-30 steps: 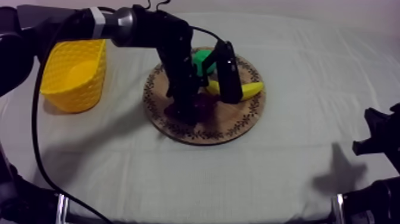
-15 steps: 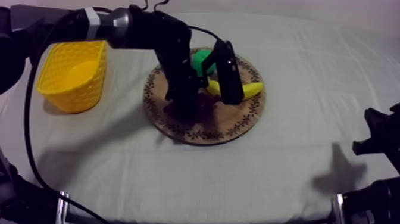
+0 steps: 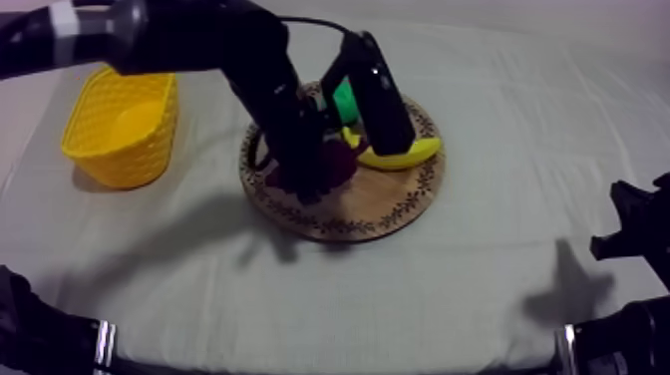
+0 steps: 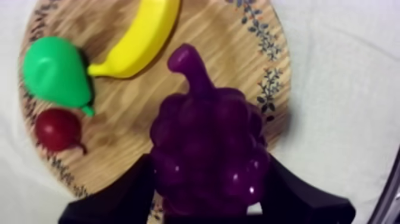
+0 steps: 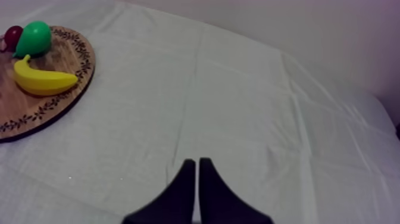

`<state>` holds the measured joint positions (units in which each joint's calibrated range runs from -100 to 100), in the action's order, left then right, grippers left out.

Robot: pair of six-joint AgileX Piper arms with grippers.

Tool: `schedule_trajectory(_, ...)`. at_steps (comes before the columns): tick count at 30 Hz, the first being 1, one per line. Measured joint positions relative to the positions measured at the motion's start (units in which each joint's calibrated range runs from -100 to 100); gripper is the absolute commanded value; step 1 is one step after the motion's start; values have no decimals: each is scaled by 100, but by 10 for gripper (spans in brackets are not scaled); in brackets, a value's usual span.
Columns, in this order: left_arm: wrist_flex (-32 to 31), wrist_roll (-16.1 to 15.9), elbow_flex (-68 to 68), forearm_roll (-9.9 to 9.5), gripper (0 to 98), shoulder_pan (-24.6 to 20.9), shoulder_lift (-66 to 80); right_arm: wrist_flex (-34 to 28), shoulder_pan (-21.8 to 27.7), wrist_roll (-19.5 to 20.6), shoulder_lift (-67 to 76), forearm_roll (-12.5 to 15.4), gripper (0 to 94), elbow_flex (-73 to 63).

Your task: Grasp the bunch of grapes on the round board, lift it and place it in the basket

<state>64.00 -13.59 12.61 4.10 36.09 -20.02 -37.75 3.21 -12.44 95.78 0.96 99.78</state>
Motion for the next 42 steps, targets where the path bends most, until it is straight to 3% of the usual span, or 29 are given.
schedule_trajectory(6,-3,338,199,-69,394,-98,955,0,0,0,0,0,3,0)
schedule_trajectory(12,379,549,124,-130,398,-471,1832,0,0,0,0,0,3,0)
schedule_trajectory(25,210,231,1336,183,402,-2043,2613,0,0,0,0,0,3,0)
schedule_trajectory(35,328,110,1082,206,411,-3141,2538,0,0,0,0,0,3,0)
schedule_trajectory(42,294,109,684,185,414,-3585,2042,0,0,0,0,0,3,0)
